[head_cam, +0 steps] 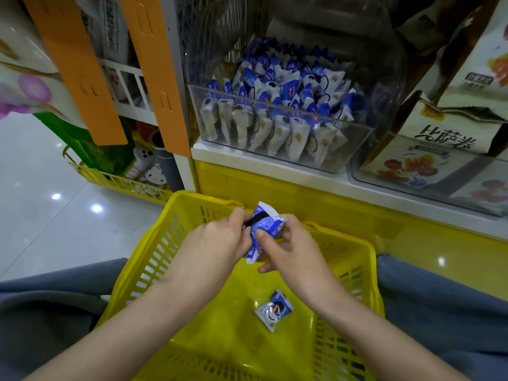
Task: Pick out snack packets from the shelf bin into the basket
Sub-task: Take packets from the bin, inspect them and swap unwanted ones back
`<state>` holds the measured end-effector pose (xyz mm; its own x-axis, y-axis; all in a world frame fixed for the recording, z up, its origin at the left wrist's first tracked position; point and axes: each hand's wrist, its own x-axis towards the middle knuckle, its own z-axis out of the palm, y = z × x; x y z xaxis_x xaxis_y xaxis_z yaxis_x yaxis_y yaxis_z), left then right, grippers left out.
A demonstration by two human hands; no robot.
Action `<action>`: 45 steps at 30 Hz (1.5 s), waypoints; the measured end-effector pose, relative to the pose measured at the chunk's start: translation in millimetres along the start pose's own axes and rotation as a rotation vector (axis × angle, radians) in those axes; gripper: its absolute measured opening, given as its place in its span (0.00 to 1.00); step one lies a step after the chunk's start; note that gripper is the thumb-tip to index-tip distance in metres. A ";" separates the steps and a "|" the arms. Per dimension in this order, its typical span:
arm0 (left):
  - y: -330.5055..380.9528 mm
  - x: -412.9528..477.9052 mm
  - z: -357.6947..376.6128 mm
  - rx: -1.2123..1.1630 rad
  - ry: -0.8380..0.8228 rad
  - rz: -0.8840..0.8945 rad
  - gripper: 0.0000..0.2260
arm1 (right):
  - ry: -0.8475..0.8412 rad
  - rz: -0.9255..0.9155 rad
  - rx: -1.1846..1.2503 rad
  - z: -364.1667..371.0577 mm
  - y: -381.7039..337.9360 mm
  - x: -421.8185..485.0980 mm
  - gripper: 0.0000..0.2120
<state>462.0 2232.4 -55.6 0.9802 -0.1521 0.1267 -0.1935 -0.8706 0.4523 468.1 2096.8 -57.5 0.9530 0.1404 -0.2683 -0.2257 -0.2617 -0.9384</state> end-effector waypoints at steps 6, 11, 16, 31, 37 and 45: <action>0.7 2.9 -4.6 0.201 -0.016 0.049 0.09 | -0.047 -0.104 -0.216 0.5 6.6 -3.4 0.08; -1.4 3.3 -1.4 0.231 0.001 0.083 0.08 | -0.041 -0.216 -0.397 -0.4 11.9 -3.8 0.08; -4.5 1.9 7.4 -0.091 0.093 -0.055 0.09 | 0.038 -0.265 -0.416 -1.1 16.1 -1.3 0.08; -6.3 3.9 13.0 -0.260 0.117 -0.022 0.07 | 0.030 -0.143 -0.110 0.4 5.7 10.2 0.10; 11.5 12.2 5.1 -1.094 -0.104 -0.276 0.13 | 0.137 -0.322 -0.238 -7.5 -1.9 7.2 0.15; -0.8 20.7 8.6 -1.225 0.046 -0.501 0.04 | 0.123 -0.416 -0.295 -5.6 -7.3 3.1 0.17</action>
<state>482.8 2225.9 -60.9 0.9585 0.0968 -0.2681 0.2510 0.1590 0.9548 473.8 2093.8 -50.3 0.9706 0.1811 0.1583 0.2266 -0.4678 -0.8543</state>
